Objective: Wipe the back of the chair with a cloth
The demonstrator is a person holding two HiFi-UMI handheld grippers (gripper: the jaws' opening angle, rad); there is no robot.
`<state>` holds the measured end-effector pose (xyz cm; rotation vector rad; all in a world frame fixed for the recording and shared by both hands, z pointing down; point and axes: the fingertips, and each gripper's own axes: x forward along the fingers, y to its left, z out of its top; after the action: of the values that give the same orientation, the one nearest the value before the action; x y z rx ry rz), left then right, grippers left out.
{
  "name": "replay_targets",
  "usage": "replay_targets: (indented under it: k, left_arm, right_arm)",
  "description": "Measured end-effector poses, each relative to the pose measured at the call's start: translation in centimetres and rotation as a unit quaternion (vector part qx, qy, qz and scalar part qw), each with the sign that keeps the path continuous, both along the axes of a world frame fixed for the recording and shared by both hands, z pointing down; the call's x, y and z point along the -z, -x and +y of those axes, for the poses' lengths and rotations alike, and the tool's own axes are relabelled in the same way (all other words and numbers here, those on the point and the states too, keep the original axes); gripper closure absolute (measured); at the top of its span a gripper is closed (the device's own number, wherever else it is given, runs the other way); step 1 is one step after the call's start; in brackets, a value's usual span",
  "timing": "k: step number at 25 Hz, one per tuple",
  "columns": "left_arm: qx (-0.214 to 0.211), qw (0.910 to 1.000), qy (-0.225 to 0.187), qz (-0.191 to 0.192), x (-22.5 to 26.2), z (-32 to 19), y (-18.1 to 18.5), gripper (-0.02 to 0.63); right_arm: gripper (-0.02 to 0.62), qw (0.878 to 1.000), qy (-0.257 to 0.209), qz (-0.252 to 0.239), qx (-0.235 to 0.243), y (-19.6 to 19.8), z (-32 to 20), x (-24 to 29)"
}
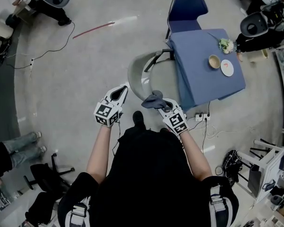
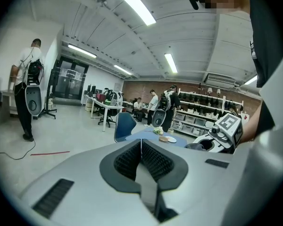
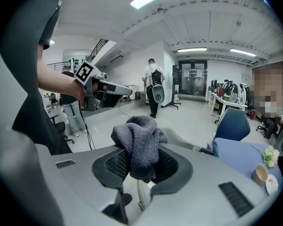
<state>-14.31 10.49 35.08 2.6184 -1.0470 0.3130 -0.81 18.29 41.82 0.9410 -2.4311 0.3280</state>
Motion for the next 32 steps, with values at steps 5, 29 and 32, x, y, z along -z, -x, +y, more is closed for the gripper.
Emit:
replay_targets:
  k: [5,29,32]
  left_arm:
    - [-0.011,0.9999,0.001,0.001,-0.2,-1.7,2.1,0.580]
    - [-0.005,0.9995,0.029,-0.012,-3.4,-8.0,4.4,0.580]
    - [0.011,0.9992,0.036,-0.011,-4.1,-9.0,4.2,0.580]
  right_arm:
    - [0.476,1.000,0.000,-0.001,-0.007,2.7,-1.6,-0.1]
    - [0.476,0.995,0.026,0.067,0.076,6.7,-5.6,-6.5]
    - [0.476,0.991,0.040,0.064,0.110,7.3,-6.3,-8.0]
